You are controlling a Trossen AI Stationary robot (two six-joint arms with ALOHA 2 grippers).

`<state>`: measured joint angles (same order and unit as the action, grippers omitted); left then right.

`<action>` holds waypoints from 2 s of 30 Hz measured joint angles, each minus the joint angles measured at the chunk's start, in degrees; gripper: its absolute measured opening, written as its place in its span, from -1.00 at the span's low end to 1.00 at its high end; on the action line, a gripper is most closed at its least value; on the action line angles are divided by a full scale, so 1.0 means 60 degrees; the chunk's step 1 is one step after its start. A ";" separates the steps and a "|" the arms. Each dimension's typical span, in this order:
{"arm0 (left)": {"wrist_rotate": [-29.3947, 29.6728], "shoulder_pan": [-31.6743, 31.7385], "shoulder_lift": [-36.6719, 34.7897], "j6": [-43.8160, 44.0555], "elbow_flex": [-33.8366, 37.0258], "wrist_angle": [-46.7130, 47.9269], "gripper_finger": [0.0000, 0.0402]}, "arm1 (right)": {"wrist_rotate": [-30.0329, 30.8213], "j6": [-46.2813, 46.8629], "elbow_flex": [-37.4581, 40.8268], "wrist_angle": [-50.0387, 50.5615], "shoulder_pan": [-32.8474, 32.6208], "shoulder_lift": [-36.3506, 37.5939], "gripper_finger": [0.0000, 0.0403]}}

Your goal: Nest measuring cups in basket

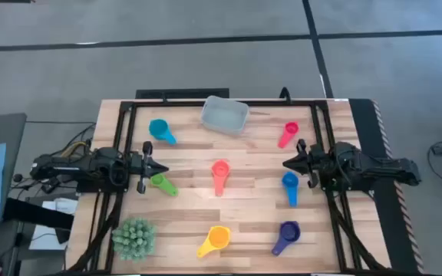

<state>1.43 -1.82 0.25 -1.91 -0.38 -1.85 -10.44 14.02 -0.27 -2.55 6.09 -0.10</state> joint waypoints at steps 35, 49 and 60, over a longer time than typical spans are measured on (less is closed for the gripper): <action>0.0002 -0.0001 0.0004 0.0000 0.0002 0.0002 -1.00 | 0.0001 0.0000 -0.0001 -0.0003 0.0000 0.0000 -0.76; 0.0000 0.0001 0.0000 0.0001 0.0003 0.0000 -1.00 | -0.0002 0.0000 -0.0004 -0.0002 0.0000 0.0000 -0.76; 0.1521 0.0018 0.0084 0.2410 0.0003 -0.0728 -1.00 | 0.0001 0.0000 -0.0003 -0.0003 0.0000 0.0000 -0.76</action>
<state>10.56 -1.72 0.75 12.55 -0.36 -6.22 -10.44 14.02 -0.29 -2.57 6.09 -0.10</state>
